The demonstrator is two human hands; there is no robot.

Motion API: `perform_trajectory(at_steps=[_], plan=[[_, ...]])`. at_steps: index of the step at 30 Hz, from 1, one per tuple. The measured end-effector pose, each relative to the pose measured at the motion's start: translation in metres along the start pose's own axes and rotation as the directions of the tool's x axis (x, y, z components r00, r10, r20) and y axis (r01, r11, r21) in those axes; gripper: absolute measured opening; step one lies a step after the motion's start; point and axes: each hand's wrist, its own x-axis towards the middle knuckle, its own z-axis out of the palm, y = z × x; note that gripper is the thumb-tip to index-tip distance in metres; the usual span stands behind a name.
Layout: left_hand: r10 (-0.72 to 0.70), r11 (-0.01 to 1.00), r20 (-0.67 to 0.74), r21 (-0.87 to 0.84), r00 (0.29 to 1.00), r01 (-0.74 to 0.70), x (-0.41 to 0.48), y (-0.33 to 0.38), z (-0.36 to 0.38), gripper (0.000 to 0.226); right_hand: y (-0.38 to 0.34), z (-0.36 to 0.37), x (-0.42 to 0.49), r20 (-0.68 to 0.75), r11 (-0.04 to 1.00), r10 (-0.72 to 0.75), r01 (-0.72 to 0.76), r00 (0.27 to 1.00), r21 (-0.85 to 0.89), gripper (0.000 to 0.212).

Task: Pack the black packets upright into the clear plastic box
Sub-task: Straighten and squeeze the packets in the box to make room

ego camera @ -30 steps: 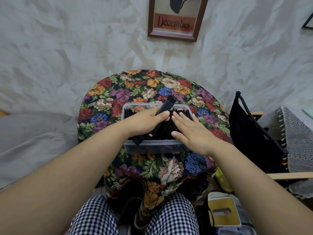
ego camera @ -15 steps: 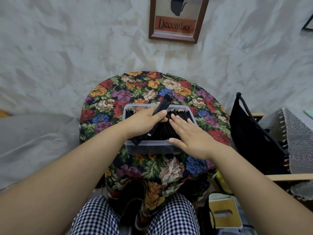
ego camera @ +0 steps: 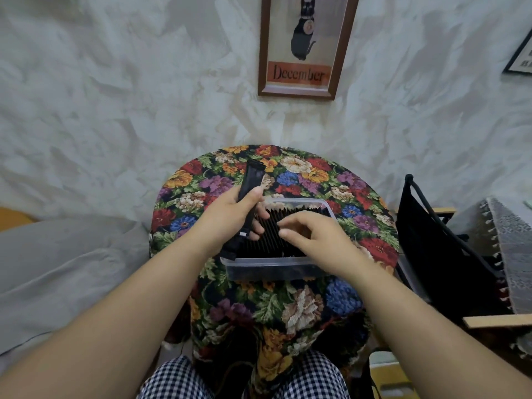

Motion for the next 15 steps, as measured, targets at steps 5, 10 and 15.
perform_trajectory(at_steps=[5, 10, 15], plan=[[-0.034, 0.998, -0.197, -0.056, 0.980, 0.023, -0.006, -0.001, 0.008, 0.017, -0.042, 0.027, 0.008, 0.046, 0.912, 0.097, -0.107, 0.994, 0.395, 0.019], [-0.012, 0.998, -0.216, -0.058, 0.976, 0.000, -0.014, -0.004, 0.008, 0.026, -0.048, 0.038, 0.008, 0.031, 0.752, 0.194, -0.169, 0.981, 0.637, 0.020], [0.022, 0.993, -0.182, 0.116, 0.983, -0.001, -0.016, -0.011, -0.008, 0.033, -0.021, 0.003, 0.005, -0.058, 0.779, 0.282, -0.194, 0.958, 0.597, 0.017]])
